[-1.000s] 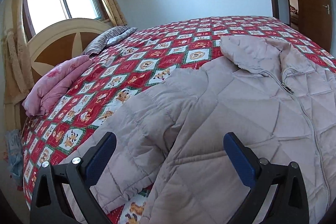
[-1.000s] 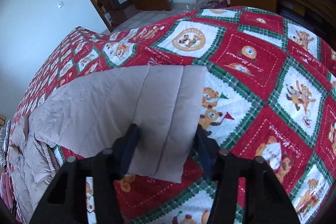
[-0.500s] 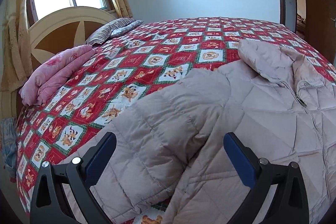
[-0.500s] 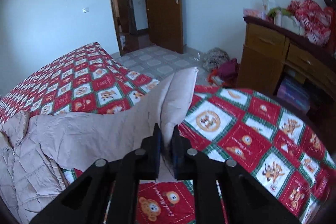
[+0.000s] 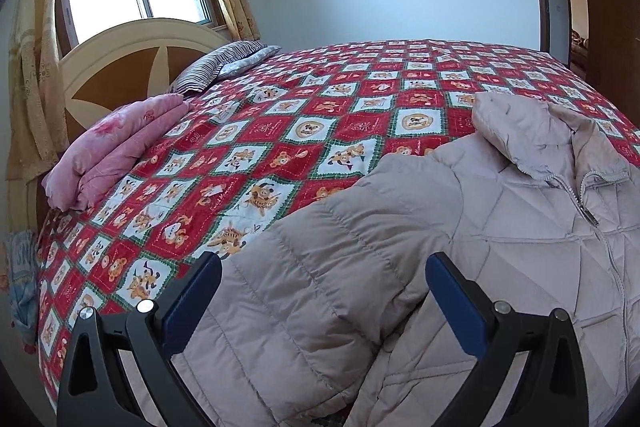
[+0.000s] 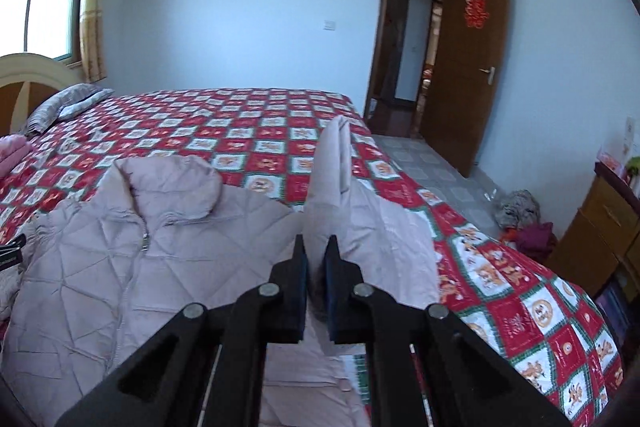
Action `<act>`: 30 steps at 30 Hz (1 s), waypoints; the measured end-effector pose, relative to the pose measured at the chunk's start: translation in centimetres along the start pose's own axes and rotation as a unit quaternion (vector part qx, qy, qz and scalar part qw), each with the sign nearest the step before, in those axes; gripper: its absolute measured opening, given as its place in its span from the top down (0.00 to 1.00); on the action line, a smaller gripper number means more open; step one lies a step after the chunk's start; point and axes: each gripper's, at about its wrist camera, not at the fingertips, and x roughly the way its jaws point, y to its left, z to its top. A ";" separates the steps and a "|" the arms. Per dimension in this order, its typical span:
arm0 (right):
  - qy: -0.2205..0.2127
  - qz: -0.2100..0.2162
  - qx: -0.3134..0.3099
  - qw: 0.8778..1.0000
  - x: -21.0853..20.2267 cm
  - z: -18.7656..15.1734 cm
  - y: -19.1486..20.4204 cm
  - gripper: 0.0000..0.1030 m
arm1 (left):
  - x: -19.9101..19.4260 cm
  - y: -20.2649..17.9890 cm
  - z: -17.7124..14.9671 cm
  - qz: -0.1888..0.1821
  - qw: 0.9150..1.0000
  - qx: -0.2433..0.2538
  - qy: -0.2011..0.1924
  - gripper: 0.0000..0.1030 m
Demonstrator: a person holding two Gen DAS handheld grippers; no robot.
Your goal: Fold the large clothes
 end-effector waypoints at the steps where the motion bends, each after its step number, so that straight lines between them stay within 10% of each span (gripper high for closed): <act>1: 0.000 0.010 -0.008 1.000 0.2 0.1 1.3 0.91 | 0.0 0.1 -0.1 -0.003 1.000 -0.002 0.002 0.01; 30: 0.097 0.173 -0.115 0.973 6.8 -6.8 22.9 0.86 | -0.1 2.1 -1.5 0.003 1.000 -0.002 0.006 0.01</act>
